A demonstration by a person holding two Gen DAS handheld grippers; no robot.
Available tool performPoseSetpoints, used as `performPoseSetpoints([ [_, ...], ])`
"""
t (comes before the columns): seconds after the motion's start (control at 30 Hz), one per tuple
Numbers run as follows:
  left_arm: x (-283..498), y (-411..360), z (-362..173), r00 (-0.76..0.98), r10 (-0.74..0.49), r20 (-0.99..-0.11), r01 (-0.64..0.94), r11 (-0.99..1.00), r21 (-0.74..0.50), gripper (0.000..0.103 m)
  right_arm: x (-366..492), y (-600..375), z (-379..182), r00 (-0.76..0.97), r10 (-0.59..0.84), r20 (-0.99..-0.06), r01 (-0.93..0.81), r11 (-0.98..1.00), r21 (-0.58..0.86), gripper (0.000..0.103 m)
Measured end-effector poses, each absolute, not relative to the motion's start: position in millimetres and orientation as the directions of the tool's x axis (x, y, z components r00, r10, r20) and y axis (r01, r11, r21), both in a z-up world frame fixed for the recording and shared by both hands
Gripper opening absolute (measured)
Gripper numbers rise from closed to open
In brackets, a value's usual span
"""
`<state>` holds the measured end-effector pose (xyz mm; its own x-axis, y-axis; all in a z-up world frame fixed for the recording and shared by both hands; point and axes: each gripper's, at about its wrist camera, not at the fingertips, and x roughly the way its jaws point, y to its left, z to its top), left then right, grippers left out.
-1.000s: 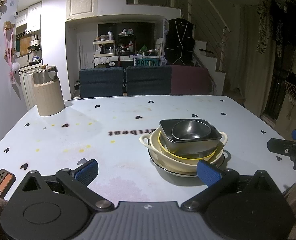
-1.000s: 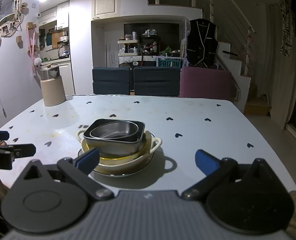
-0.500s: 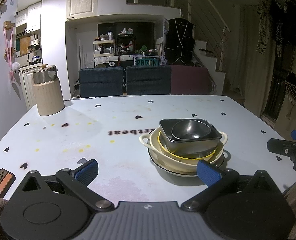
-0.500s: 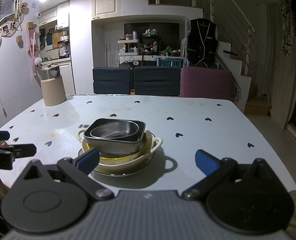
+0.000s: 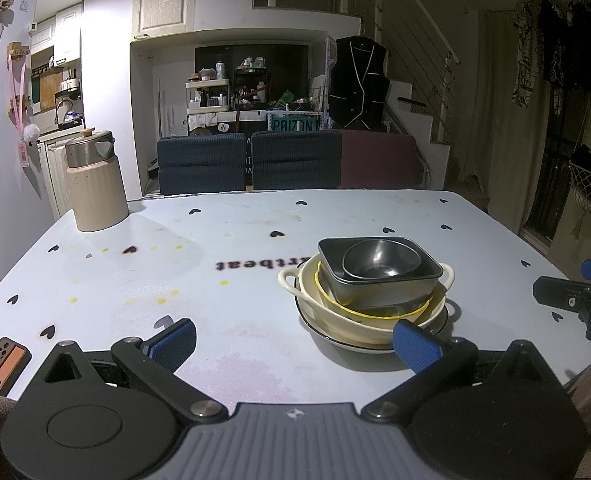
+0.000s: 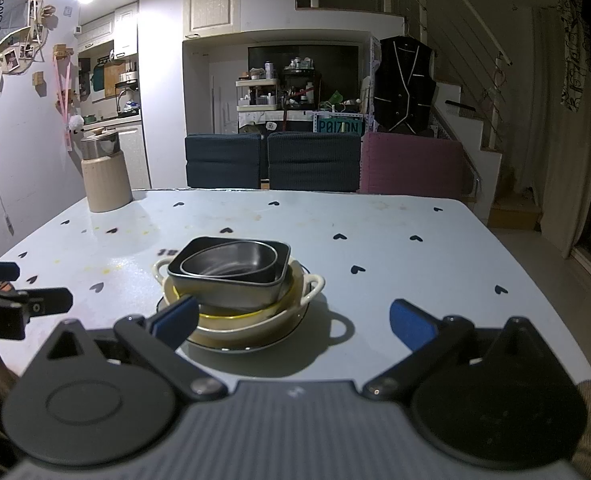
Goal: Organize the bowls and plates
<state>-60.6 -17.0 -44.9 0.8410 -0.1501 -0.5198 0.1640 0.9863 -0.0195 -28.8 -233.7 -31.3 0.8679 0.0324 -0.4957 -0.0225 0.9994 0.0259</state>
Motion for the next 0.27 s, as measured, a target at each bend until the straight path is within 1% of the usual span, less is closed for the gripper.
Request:
performPoseSetpoints([
  [0.27, -60.6, -18.3, -45.2, 0.84, -0.147, -0.523, 0.16, 0.987, -0.021, 0.103, -28.6, -234.1, -31.8, 0.868, 0.033, -0.496, -0.023, 0.999, 0.027, 0.102],
])
